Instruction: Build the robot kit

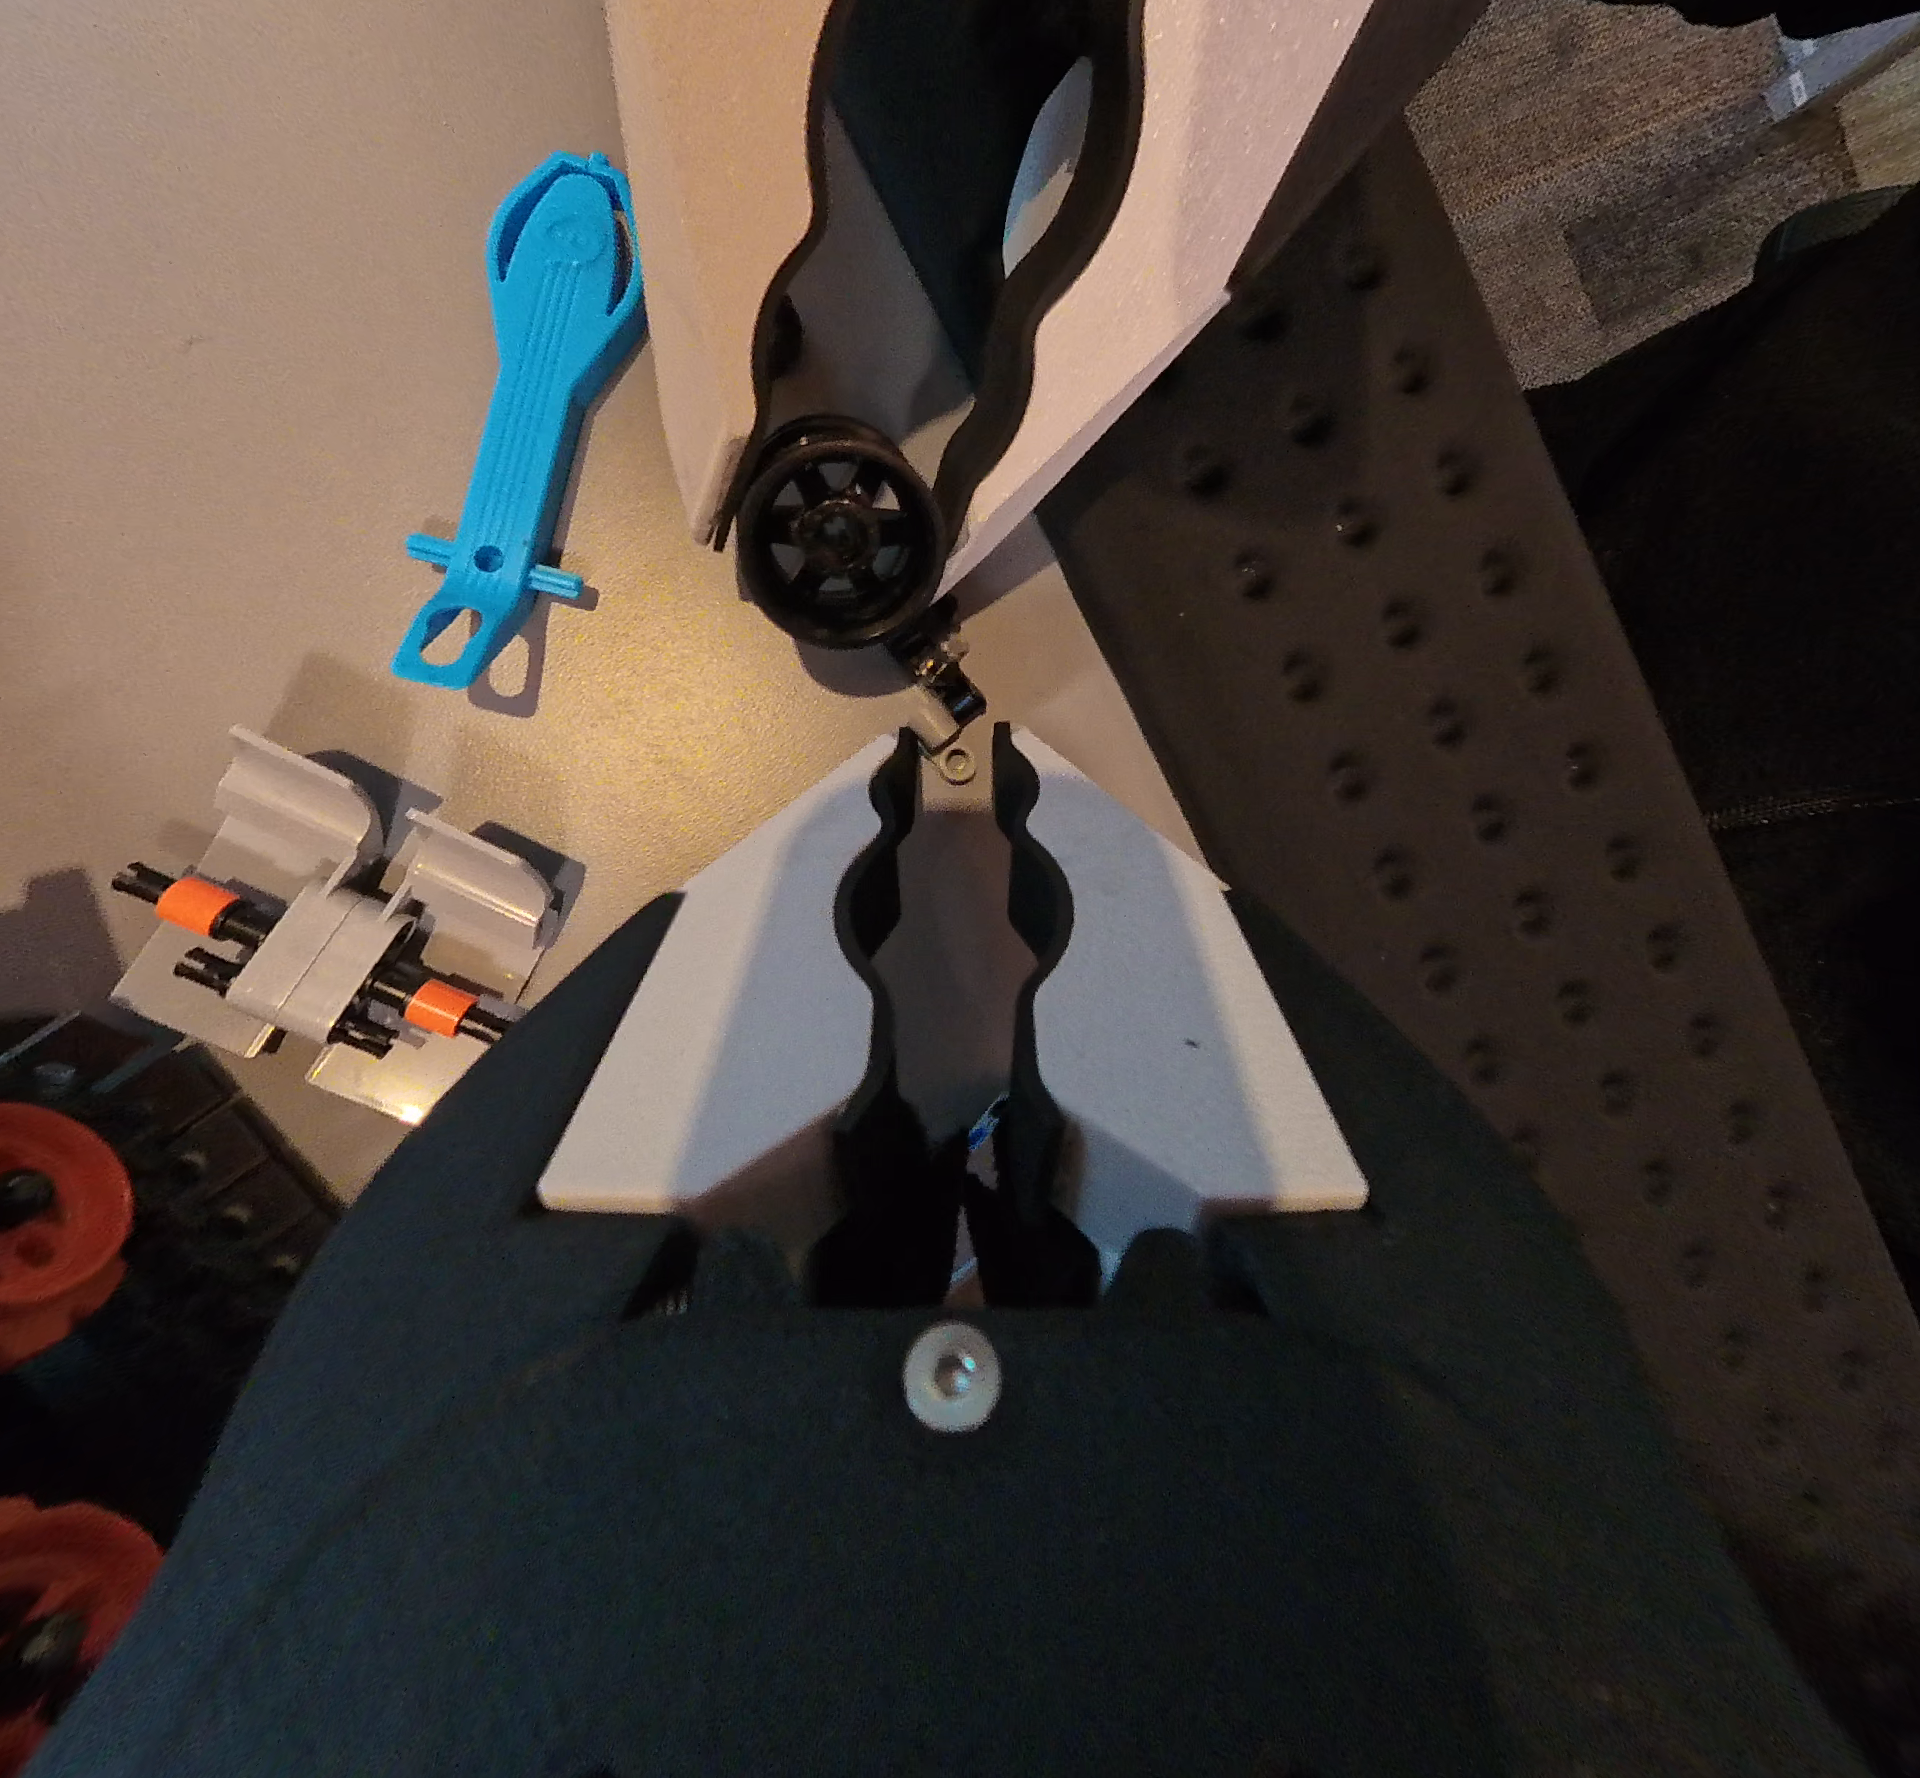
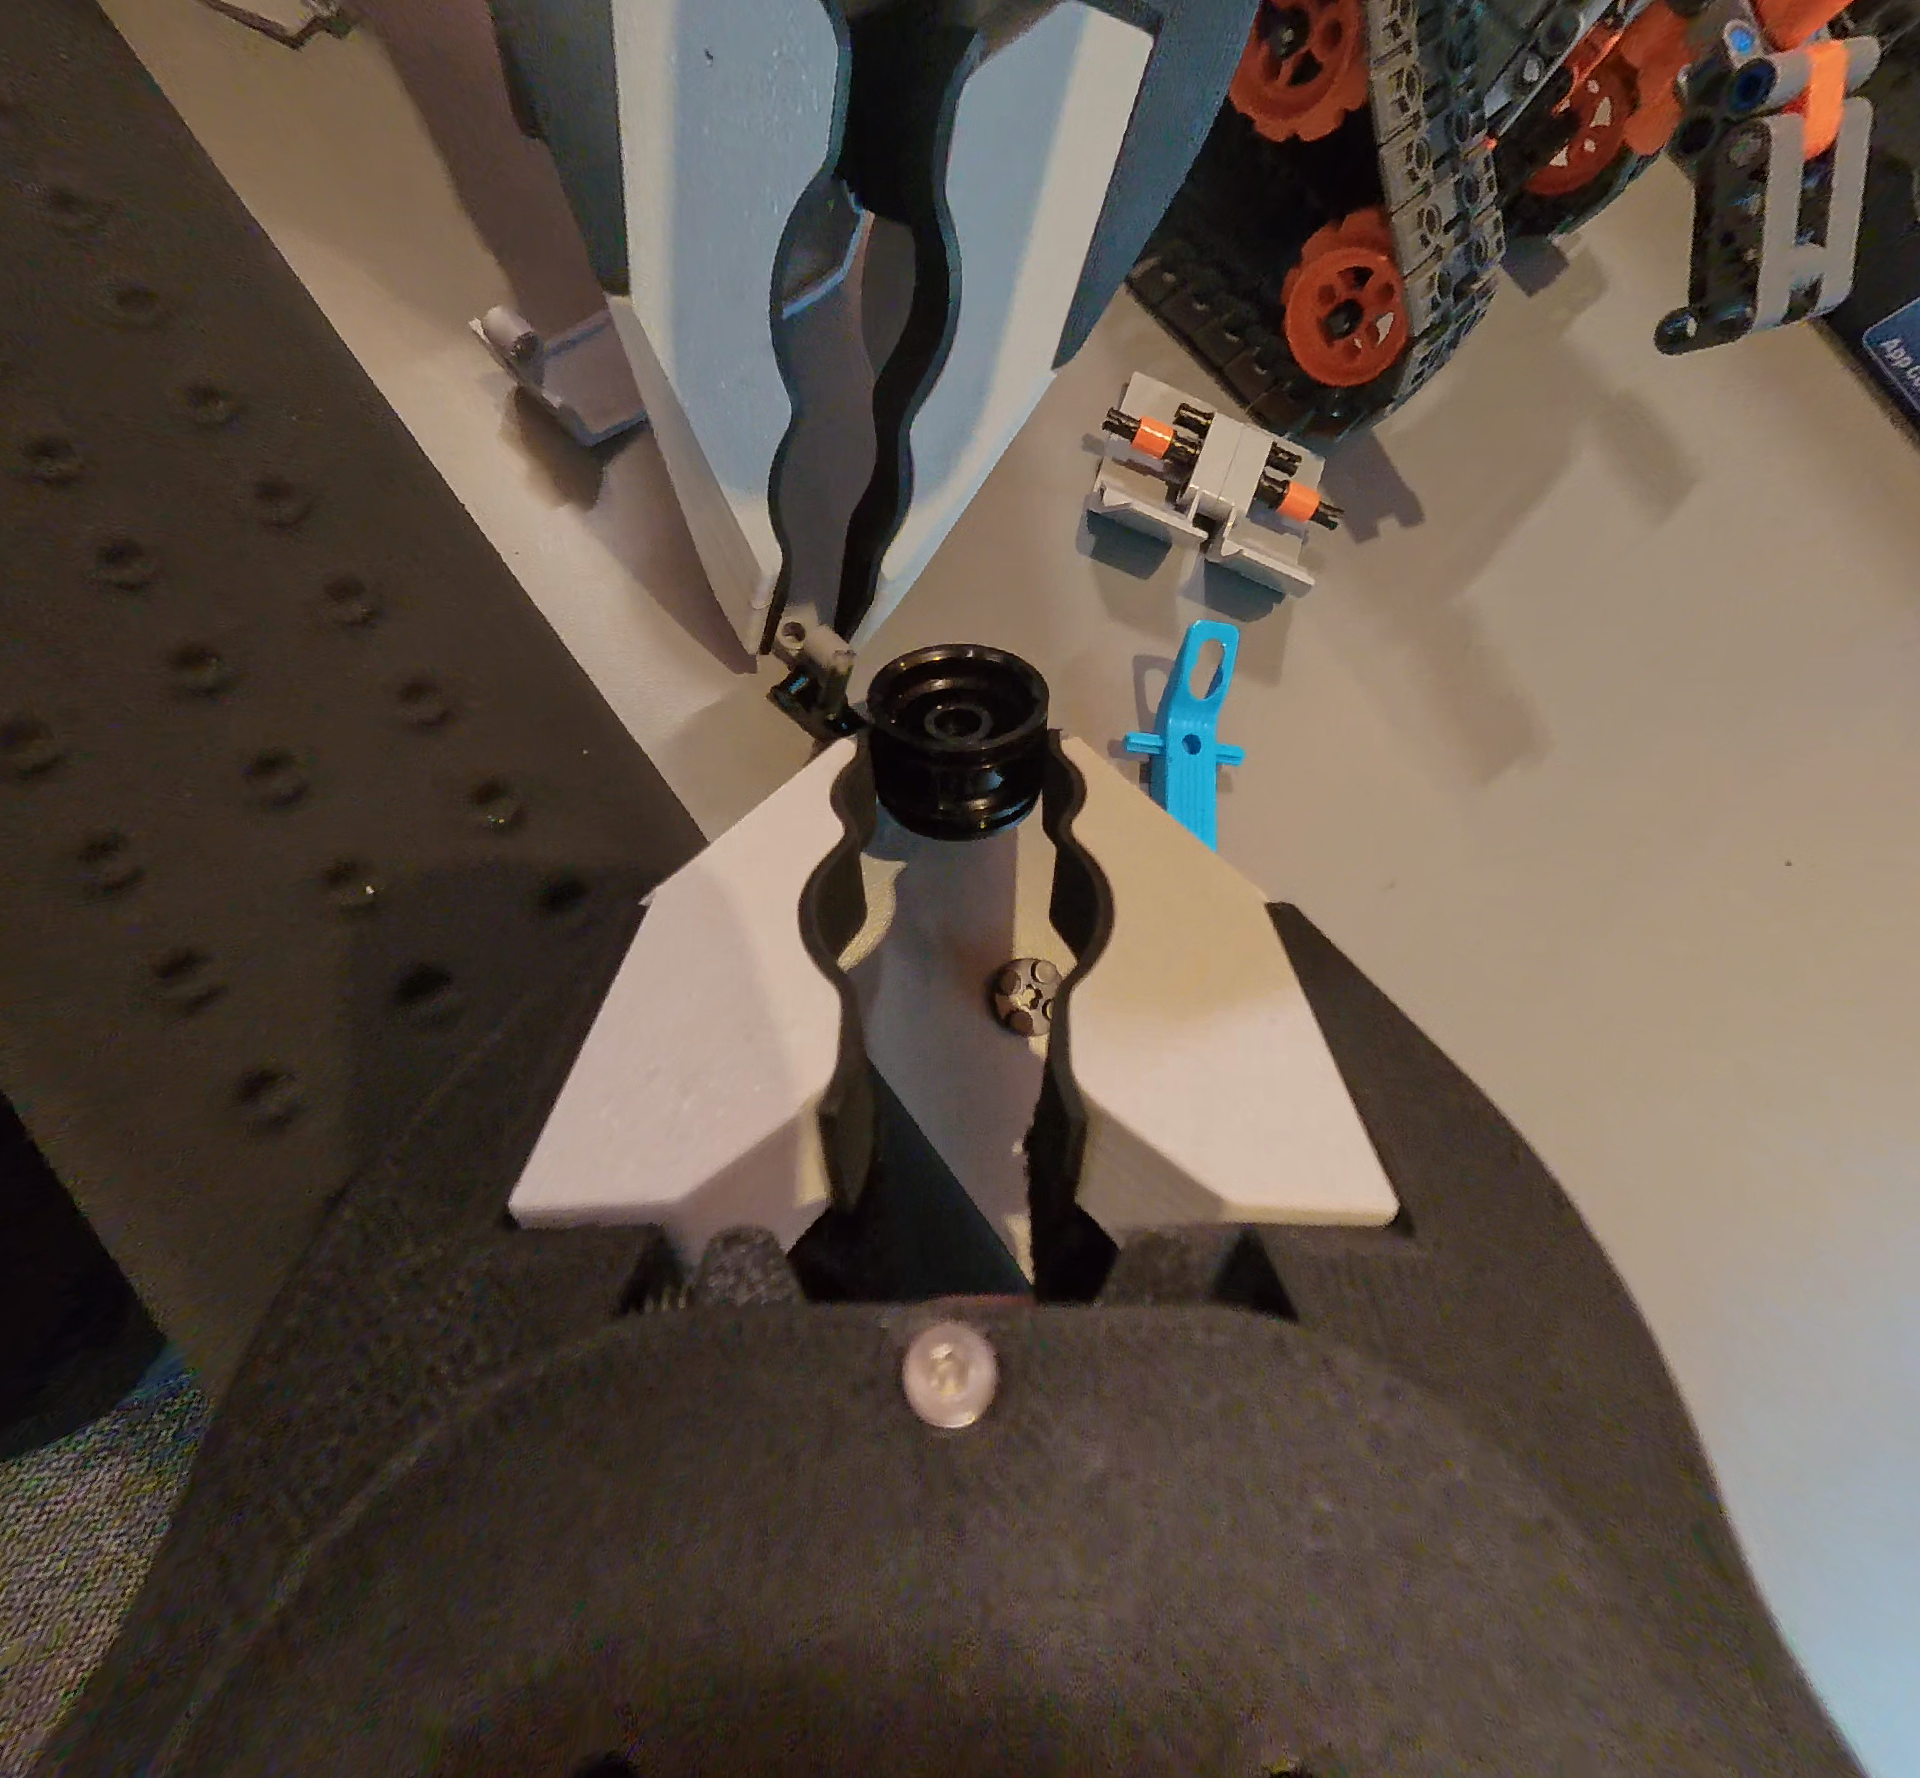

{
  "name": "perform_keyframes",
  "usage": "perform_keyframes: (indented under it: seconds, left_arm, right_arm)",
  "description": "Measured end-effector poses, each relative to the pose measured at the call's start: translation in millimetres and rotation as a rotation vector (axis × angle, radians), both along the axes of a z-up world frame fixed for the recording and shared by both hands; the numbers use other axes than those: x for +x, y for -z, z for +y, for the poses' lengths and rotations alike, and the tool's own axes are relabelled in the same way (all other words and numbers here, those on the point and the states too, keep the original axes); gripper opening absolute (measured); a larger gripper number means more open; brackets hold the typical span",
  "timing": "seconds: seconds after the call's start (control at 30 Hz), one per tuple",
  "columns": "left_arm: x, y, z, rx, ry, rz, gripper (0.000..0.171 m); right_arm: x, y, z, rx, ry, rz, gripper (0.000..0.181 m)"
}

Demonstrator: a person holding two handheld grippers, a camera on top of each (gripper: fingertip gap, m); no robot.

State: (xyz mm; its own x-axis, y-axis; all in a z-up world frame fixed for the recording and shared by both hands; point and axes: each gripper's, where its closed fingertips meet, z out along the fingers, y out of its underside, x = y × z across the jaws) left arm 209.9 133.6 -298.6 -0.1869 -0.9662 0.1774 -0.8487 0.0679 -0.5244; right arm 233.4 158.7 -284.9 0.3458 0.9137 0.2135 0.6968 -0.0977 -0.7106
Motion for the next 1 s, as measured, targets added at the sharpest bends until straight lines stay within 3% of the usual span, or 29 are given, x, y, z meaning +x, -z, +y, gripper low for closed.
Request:
perform_keyframes:
  seconds: [0.43, 1.0]
  left_arm:
    - [3.8, 1.2, 0.0, -0.007, -0.004, -0.024, 0.007]
    - [7.3, 0.9, 0.4, -0.133, -0.067, 0.008, 0.005]
  right_arm:
    - [0.2, 5.2, -0.5, -0.011, -0.001, -0.038, 0.029]
    - [1.1, 11.2, -0.5, 0.019, 0.021, -0.094, 0.029]
